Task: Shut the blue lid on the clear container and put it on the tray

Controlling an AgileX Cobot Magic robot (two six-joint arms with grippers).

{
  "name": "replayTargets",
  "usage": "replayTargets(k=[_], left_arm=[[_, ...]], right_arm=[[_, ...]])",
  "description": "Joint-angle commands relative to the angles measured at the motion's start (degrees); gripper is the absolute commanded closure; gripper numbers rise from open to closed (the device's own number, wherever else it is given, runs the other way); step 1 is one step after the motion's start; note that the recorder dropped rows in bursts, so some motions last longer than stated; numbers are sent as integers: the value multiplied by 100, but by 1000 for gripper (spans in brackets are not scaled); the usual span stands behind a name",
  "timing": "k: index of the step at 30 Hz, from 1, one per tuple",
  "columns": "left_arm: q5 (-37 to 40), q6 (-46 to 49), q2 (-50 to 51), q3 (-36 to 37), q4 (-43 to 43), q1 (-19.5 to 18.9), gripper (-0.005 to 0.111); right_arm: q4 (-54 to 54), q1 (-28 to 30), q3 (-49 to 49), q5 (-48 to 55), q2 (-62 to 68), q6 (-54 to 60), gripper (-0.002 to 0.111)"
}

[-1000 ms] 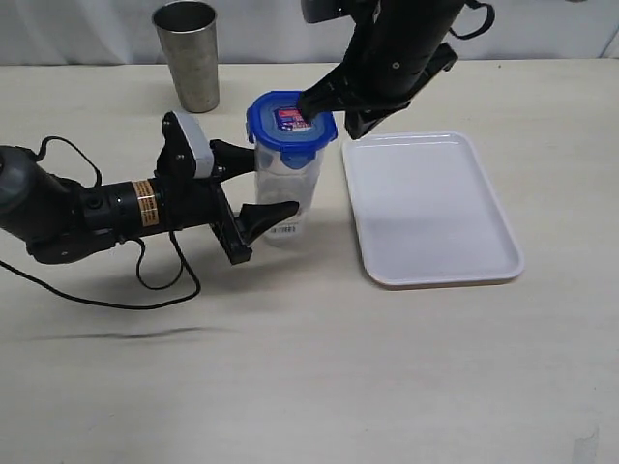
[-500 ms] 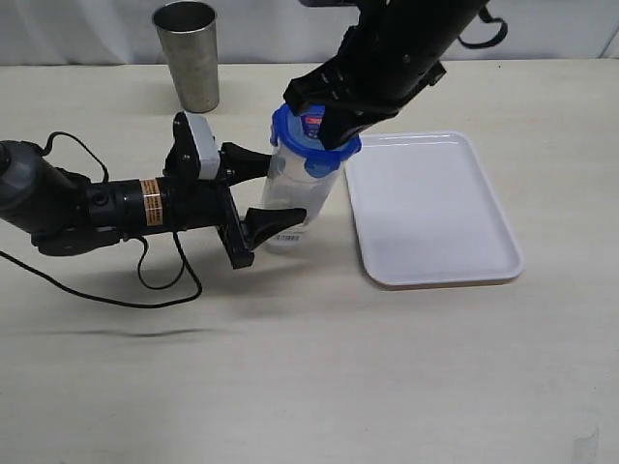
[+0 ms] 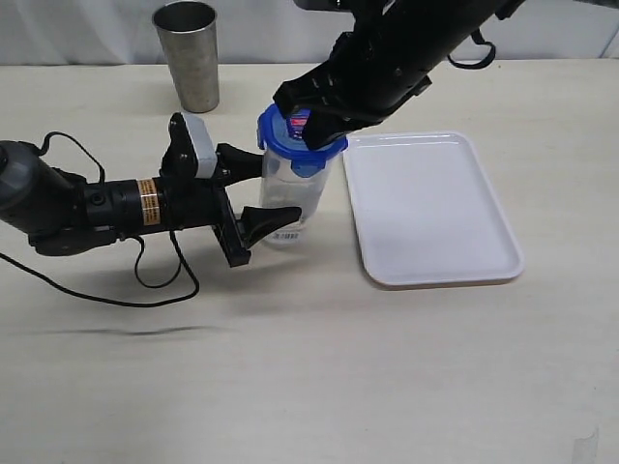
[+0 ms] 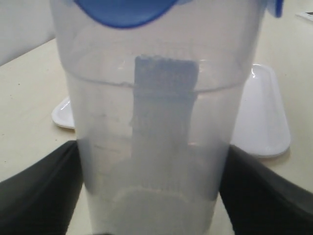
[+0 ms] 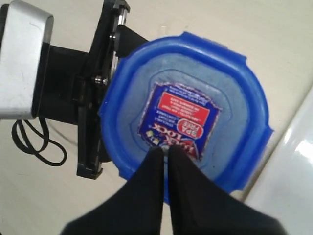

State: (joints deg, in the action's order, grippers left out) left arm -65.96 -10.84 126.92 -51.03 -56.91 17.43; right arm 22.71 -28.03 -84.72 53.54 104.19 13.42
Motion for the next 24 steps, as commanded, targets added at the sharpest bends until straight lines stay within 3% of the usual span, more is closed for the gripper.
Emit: replayTargets(k=[1, 24], left_arm=[[-400, -15, -56, -47, -1, 58, 107], [-400, -15, -56, -47, 11, 58, 107]], right_arm=[[-226, -400, 109, -56, 289, 43, 104], [-772, -478, -394, -284, 293, -297, 104]])
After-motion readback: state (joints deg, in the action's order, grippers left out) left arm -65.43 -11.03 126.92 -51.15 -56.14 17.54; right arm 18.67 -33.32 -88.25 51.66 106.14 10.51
